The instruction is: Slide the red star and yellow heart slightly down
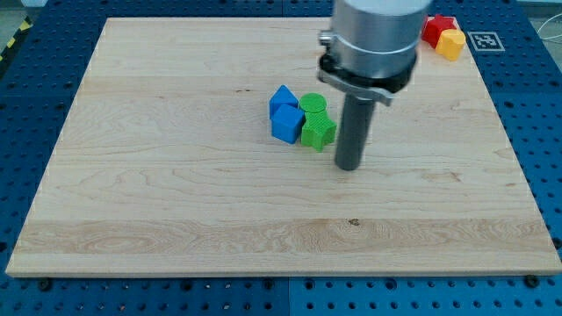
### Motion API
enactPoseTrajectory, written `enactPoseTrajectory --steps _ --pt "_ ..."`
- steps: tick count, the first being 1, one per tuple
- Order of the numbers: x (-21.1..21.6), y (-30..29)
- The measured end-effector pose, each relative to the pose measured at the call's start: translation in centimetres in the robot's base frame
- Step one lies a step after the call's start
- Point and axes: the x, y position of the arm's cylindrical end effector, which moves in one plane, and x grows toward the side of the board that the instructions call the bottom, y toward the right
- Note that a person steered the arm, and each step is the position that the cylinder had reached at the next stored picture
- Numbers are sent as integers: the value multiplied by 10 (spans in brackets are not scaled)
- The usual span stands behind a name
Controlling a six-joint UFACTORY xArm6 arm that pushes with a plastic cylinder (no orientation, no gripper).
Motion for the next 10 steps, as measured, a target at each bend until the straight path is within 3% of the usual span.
enactPoseTrajectory --steps 2,6,7,10 --pt "-60 50" --pt "-268 -21" --pt "-297 0" --pt "-299 58"
